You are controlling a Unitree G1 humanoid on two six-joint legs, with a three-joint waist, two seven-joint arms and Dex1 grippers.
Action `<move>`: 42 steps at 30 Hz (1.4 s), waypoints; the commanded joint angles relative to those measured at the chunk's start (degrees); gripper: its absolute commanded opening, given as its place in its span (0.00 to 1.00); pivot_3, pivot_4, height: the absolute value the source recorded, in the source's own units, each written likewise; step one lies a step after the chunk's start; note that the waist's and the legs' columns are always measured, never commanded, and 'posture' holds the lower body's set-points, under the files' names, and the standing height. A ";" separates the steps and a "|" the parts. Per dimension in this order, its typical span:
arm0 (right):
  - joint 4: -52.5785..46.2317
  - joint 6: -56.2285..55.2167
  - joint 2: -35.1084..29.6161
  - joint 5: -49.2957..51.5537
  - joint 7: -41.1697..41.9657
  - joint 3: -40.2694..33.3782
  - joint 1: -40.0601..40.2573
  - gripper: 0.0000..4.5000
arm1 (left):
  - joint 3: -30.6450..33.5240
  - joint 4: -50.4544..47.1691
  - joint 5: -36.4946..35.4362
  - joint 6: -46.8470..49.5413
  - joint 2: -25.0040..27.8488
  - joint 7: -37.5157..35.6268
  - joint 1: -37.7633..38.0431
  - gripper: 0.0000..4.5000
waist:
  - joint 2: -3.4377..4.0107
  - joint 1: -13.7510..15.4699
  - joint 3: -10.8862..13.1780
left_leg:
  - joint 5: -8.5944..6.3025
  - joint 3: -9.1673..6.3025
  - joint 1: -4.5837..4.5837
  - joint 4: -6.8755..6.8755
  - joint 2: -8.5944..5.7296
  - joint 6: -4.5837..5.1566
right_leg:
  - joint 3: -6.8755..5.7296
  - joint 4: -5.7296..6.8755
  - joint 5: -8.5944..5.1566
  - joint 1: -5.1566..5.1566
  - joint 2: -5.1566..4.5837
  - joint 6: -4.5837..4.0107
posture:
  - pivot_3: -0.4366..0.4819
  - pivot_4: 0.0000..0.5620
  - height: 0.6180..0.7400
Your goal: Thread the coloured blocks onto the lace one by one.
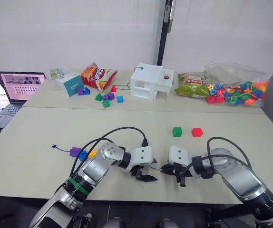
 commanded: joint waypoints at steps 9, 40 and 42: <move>-2.30 1.30 -0.33 0.47 -0.35 -1.00 0.35 0.00 | 0.22 1.31 1.31 0.12 -1.94 1.33 -1.24 0.01 | 0.00 0.00 0.00 | 0.00 0.00 0.00 0.00 0.00 0.00 | -0.01 0.00 0.00 0.01 0.01 0.00 | 0.48 0.27 1.00; -15.34 13.61 20.53 4.98 -37.21 -34.23 20.89 0.99 | 5.13 -5.43 -3.60 5.22 4.39 -1.67 2.76 0.00 | 0.05 -0.14 -0.04 | 0.01 -0.03 0.02 -0.07 0.02 -0.02 | 0.09 0.08 0.00 -0.04 0.00 0.00 | 0.48 0.27 1.00; -12.97 11.31 23.44 2.06 -42.24 -33.14 19.04 0.99 | 5.05 -6.33 -4.06 5.86 4.64 -1.84 3.14 0.00 | 0.06 -0.16 -0.04 | 0.02 0.00 0.03 -0.06 -0.01 -0.04 | 0.11 0.12 0.00 -0.07 -0.01 0.00 | 0.48 0.27 1.00</move>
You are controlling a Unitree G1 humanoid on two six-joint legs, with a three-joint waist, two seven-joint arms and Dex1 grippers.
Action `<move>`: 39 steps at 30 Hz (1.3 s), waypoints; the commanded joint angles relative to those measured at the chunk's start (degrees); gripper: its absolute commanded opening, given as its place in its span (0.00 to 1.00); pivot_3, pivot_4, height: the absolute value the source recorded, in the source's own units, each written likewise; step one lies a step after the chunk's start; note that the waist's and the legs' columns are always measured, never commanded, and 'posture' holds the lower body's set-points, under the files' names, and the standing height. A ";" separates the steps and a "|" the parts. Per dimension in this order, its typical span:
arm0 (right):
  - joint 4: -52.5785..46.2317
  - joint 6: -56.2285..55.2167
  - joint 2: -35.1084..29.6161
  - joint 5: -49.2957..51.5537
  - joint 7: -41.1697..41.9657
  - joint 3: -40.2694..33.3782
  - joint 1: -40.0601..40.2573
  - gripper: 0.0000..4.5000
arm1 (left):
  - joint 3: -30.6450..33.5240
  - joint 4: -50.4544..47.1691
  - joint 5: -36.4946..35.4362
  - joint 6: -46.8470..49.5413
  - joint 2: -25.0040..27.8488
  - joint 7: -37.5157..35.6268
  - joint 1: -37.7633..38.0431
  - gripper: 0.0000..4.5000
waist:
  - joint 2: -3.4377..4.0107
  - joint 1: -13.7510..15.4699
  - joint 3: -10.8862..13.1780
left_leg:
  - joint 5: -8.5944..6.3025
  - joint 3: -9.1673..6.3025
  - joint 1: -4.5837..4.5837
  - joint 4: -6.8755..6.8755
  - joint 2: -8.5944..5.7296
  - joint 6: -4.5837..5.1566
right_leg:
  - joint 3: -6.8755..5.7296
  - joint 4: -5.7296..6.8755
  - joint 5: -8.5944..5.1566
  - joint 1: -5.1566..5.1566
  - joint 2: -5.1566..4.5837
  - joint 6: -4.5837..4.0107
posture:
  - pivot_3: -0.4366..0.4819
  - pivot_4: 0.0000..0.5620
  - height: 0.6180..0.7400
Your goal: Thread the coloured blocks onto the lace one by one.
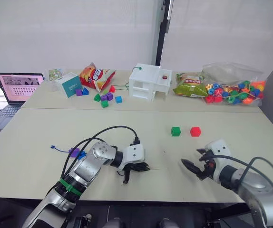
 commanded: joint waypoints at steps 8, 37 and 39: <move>22.27 -11.91 6.06 -8.29 -16.89 0.33 -15.97 0.99 | 0.89 -5.33 -1.82 3.00 0.17 0.71 1.50 0.00 | 0.02 -0.04 0.00 | 0.02 0.03 0.01 0.00 -0.07 -0.03 | -0.02 0.04 0.01 -0.03 0.00 -0.01 | 0.48 0.27 1.00; -10.84 -5.26 13.78 -3.27 -23.34 8.64 -3.70 0.26 | 1.81 -4.53 -1.18 2.04 1.73 2.20 2.22 0.00 | 0.11 -1.21 -0.04 | 0.02 0.03 -0.06 -0.12 -0.02 -0.02 | 0.08 0.39 0.00 -0.16 0.02 -0.01 | 0.48 0.27 1.00; -17.55 -1.74 13.94 -3.36 -24.08 12.14 0.21 0.26 | 1.95 -4.42 -1.32 2.04 1.86 2.13 2.21 0.00 | 0.11 -1.24 -0.04 | 0.01 0.01 -0.03 -0.09 -0.02 -0.02 | 0.05 0.33 0.00 -0.15 0.04 -0.02 | 0.48 0.27 1.00</move>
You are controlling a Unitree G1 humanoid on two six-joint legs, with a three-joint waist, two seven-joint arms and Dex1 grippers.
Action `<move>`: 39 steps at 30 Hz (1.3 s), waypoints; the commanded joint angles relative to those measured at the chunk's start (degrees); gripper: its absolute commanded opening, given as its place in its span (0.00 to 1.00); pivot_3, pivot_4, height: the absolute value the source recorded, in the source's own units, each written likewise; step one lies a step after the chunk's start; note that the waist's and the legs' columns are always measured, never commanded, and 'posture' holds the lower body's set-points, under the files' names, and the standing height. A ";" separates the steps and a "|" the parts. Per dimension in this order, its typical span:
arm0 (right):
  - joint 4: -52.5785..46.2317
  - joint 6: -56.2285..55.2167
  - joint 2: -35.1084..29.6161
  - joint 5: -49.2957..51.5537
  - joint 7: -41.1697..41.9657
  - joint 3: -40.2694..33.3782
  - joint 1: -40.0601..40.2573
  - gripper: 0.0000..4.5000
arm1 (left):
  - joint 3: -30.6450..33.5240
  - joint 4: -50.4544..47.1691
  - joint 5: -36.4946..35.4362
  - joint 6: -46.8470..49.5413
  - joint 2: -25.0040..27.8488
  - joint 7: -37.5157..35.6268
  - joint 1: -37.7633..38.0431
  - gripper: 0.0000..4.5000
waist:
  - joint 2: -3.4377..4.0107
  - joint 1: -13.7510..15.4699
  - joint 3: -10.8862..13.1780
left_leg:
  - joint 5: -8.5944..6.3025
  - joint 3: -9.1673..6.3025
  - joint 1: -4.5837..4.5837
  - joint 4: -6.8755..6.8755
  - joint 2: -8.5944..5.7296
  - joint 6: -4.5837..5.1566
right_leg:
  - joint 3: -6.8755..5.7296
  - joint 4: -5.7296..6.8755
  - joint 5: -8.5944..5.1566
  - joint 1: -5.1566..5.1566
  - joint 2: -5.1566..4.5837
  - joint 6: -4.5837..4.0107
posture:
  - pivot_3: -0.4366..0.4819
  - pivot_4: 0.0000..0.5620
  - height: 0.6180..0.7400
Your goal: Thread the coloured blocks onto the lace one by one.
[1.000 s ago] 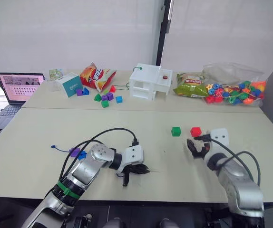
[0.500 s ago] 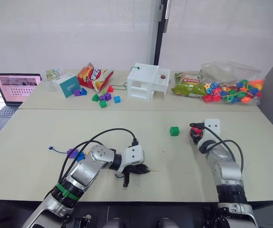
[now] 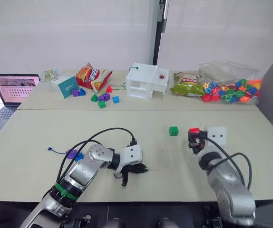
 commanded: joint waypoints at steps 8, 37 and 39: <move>-12.57 10.35 1.20 -0.49 -3.40 15.02 13.60 0.26 | 0.93 -0.30 -0.62 -0.55 0.51 -0.22 -0.39 0.00 | 0.00 0.20 0.00 | 0.00 0.01 0.07 0.12 -0.03 0.00 | -0.01 -0.10 -0.02 0.06 -0.02 -0.01 | 0.48 0.27 1.00; 21.77 -14.70 -42.73 8.44 64.96 18.04 -17.36 0.99 | 1.63 -6.55 -2.24 4.27 3.10 -0.31 1.06 0.00 | -0.08 0.35 0.06 | -0.06 -0.07 0.60 0.03 0.17 0.10 | -0.27 -0.67 -0.04 0.89 0.09 -0.01 | 0.48 0.27 1.00; 28.93 -20.70 -42.10 5.36 69.05 20.94 -20.78 0.99 | 1.54 -7.48 -2.31 4.98 3.22 -0.11 1.15 0.00 | -0.09 0.36 0.06 | -0.06 -0.05 0.58 0.05 0.15 0.10 | -0.25 -0.69 -0.04 0.89 0.08 -0.01 | 0.48 0.27 1.00</move>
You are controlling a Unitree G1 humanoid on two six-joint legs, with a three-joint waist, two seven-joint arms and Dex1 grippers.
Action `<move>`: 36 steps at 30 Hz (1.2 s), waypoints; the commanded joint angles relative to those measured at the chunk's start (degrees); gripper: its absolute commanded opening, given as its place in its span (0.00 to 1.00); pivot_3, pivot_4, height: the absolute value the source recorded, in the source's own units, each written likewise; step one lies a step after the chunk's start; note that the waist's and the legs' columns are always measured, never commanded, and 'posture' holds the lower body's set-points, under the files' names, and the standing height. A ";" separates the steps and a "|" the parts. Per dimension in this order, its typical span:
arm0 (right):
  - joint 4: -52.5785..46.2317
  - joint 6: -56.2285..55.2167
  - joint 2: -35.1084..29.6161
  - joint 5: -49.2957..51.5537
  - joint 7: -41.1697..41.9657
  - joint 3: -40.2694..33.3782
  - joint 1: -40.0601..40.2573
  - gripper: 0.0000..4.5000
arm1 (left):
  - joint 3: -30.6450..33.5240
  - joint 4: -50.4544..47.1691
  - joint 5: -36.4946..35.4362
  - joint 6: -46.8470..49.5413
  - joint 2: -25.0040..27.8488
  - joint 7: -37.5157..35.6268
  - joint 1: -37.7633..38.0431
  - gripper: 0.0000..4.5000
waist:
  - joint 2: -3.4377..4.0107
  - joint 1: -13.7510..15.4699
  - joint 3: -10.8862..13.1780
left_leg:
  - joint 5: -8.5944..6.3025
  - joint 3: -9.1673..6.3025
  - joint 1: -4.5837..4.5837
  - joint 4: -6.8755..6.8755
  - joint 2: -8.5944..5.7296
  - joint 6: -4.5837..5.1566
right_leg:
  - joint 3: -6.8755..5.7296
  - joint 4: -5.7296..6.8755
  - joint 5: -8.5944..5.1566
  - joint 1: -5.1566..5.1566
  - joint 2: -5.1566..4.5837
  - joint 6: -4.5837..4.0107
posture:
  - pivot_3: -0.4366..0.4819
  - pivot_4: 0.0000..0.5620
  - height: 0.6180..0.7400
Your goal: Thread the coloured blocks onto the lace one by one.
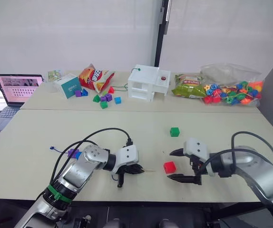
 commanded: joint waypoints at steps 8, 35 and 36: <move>21.55 -18.74 5.22 -7.55 11.42 4.32 -8.51 0.81 | 0.45 -6.10 -1.44 4.14 0.53 1.34 -0.23 0.00 | -0.01 0.54 0.01 | -0.01 0.00 -0.05 0.02 -0.04 0.01 | 0.02 0.00 0.02 -0.02 -0.08 0.02 | 0.48 0.27 1.00; 10.60 -11.24 10.00 -7.06 2.21 1.07 0.01 0.26 | -3.07 -2.84 0.10 6.65 -2.38 3.58 -5.12 0.00 | -0.01 0.94 0.00 | -0.01 -0.02 -0.03 0.03 -0.06 0.00 | 0.04 0.07 0.02 -0.03 -0.12 0.03 | 0.48 0.27 1.00; 10.52 -11.08 10.06 -7.08 2.11 1.05 -0.05 0.26 | -3.16 -2.83 0.21 6.67 -2.30 3.60 -5.10 0.00 | -0.01 0.94 0.00 | -0.01 -0.02 -0.03 0.03 -0.06 0.00 | 0.04 0.07 0.02 -0.03 -0.11 0.03 | 0.48 0.27 1.00</move>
